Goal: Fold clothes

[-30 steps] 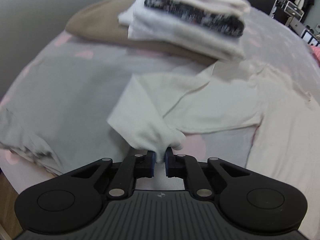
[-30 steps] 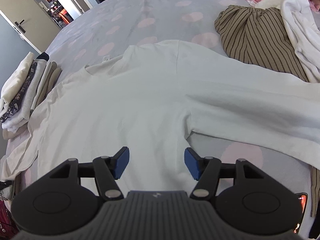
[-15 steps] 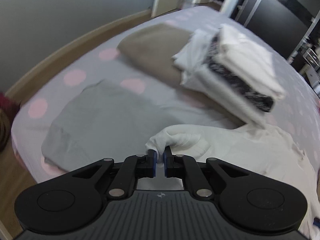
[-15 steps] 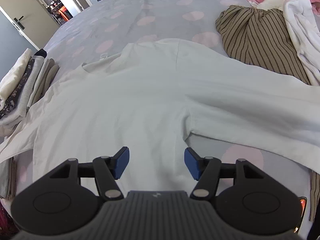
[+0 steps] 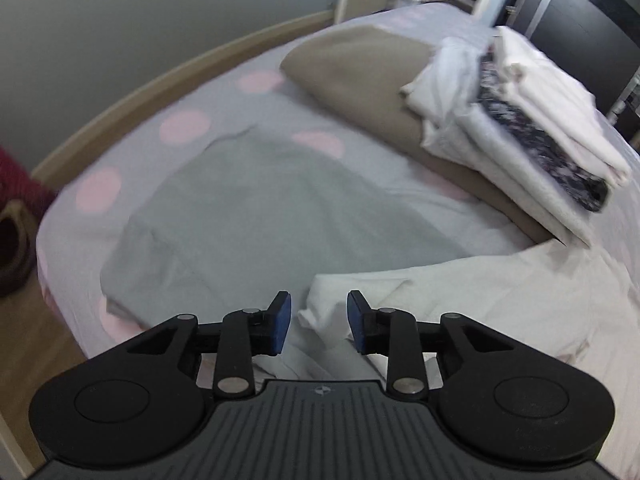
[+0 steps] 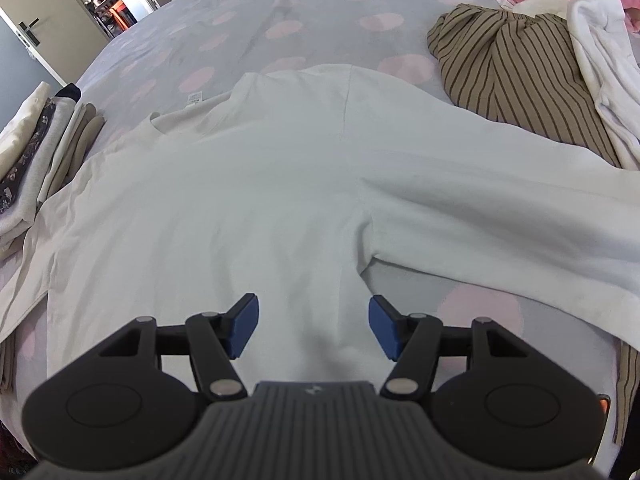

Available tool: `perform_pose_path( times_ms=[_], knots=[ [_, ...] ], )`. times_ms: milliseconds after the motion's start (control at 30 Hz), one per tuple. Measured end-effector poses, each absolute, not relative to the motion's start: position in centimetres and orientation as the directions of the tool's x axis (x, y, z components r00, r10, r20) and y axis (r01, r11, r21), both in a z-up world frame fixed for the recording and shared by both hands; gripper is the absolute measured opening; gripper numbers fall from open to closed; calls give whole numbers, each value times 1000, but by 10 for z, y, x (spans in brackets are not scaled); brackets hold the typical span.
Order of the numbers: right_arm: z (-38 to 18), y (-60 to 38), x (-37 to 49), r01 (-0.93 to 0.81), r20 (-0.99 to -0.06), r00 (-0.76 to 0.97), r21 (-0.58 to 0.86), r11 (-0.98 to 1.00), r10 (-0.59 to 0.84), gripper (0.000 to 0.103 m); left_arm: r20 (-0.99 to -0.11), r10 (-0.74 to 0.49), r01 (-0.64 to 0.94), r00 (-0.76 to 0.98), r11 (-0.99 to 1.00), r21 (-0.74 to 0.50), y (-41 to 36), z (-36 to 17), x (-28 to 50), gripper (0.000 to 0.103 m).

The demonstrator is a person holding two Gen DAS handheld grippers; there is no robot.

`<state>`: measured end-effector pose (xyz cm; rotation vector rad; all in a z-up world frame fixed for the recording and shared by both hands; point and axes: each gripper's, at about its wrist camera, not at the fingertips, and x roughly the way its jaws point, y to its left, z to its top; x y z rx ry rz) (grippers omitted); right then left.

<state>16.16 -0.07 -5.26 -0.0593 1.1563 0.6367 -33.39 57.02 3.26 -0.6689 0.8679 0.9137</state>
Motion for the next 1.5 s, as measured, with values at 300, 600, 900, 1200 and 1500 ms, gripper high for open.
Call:
perform_pose_path(
  times_ms=[300, 600, 900, 1200, 1500],
  knots=[
    [-55, 1, 158, -498, -871, 244, 265, 826, 427, 64, -841, 413, -668, 349, 739, 86, 536, 36, -284, 49],
    [-62, 3, 153, -489, -879, 233, 264, 832, 416, 64, -889, 408, -490, 207, 830, 266, 545, 2, -239, 46],
    [-67, 10, 154, -494, -882, 218, 269, 827, 418, 64, -861, 402, -575, 311, 801, 167, 551, 18, -258, 2],
    [-66, 11, 152, -496, -879, 222, 271, 825, 423, 64, -780, 514, -880, 357, 466, -95, 594, 56, -326, 0],
    [-63, 10, 150, -498, -873, 228, 275, 822, 431, 64, -775, 572, -946, 268, 308, -100, 611, 46, -343, 0]
  ],
)
